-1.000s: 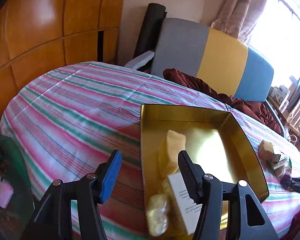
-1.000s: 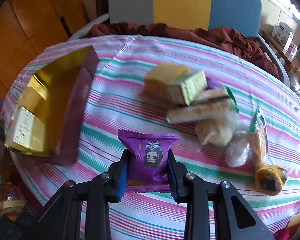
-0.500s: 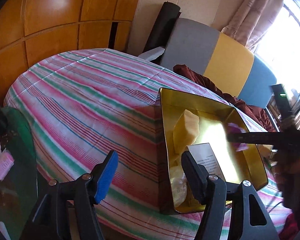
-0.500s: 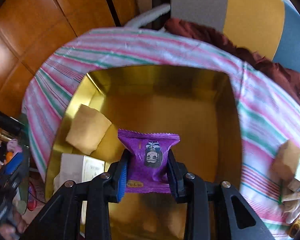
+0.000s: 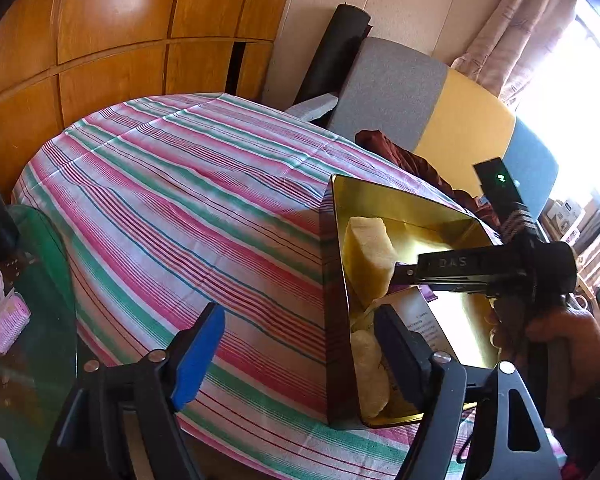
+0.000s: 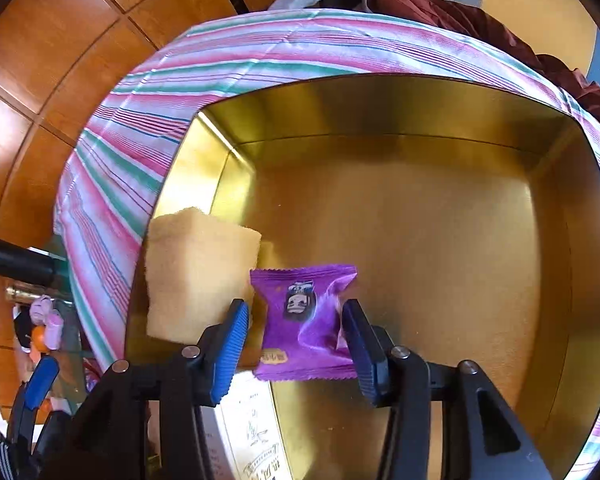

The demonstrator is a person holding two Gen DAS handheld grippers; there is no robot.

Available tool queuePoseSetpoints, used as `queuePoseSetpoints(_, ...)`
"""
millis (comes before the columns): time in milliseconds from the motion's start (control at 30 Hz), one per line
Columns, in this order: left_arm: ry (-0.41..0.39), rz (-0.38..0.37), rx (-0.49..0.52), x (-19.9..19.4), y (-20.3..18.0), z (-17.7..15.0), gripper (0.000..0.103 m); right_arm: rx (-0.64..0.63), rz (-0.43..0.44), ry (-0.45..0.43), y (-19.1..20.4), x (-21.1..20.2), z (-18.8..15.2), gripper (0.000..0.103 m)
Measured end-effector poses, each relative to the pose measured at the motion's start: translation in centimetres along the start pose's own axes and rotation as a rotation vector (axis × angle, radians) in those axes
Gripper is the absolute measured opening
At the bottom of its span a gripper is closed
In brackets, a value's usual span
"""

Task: Organize objects
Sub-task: 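Carry the purple packet into the gold tray and open the right tool, then move both tools back from the tray to the item pile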

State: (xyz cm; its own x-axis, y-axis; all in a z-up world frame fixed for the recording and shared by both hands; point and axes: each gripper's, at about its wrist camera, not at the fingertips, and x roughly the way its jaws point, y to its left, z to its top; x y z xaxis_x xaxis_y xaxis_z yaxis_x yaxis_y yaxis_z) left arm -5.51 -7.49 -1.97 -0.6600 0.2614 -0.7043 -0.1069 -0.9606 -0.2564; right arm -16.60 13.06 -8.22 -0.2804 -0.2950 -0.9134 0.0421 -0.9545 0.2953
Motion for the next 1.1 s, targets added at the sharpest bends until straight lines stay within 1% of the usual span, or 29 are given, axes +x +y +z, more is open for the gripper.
queuePoseSetpoints(67,-0.006,0.004,0.003,-0.1,0.0,-0.1,0.078,0.002,-0.001,-0.044,-0.4,-1.2,-0.4,0.05)
queuePoseSetpoints(167,-0.01,-0.001,0.01,-0.1,-0.2,-0.1,0.078,-0.005,-0.011,-0.131,-1.0,-3.0,-1.3,0.054)
queuePoseSetpoints(200,-0.01,-0.005,0.015,-0.2,-0.3,-0.2,0.078,-0.01,-0.014,-0.153,-1.3,-3.8,-1.9,0.057)
queuePoseSetpoints(267,-0.01,-0.012,0.028,-0.3,-0.7,-0.2,0.078,-0.019,-0.028,-0.193,-2.1,-5.5,-3.1,0.058)
queuePoseSetpoints(433,-0.026,-0.042,0.085,-1.2,-2.6,-0.2,0.078,-0.055,-0.106,-0.259,-4.7,-8.8,-6.9,0.058)
queuePoseSetpoints(533,-0.024,-0.063,0.11,-1.4,-3.9,-0.2,0.078,-0.042,-0.152,-0.296,-6.8,-10.8,-8.9,0.058)
queuePoseSetpoints(667,-0.021,-0.083,0.15,-1.7,-6.0,-0.2,0.078,0.018,-0.188,-0.324,-10.5,-13.6,-11.4,0.058)
queuePoseSetpoints(833,0.003,-0.117,0.223,-1.5,-9.3,-0.5,0.078,0.114,-0.251,-0.329,-15.8,-15.4,-14.0,0.058)
queuePoseSetpoints(933,0.014,-0.155,0.277,-1.6,-11.5,-0.8,0.079,0.191,-0.279,-0.328,-19.5,-16.4,-15.7,0.058)
queuePoseSetpoints(967,0.02,-0.171,0.298,-1.6,-12.5,-0.9,0.079,0.211,-0.291,-0.33,-20.6,-17.0,-16.1,0.06)
queuePoseSetpoints(1000,0.027,-0.186,0.316,-1.6,-13.2,-1.0,0.081,0.231,-0.305,-0.335,-21.7,-17.5,-16.5,0.068)
queuePoseSetpoints(1033,0.036,-0.201,0.339,-1.5,-14.2,-1.2,0.082,0.254,-0.317,-0.347,-22.9,-18.2,-17.0,0.074)
queuePoseSetpoints(1067,0.041,-0.21,0.358,-1.5,-15.0,-1.4,0.085,0.273,-0.326,-0.361,-24.0,-18.8,-17.4,0.085)
queuePoseSetpoints(1100,0.049,-0.22,0.379,-1.4,-16.0,-1.6,0.086,0.293,-0.342,-0.377,-25.2,-19.6,-17.7,0.089)
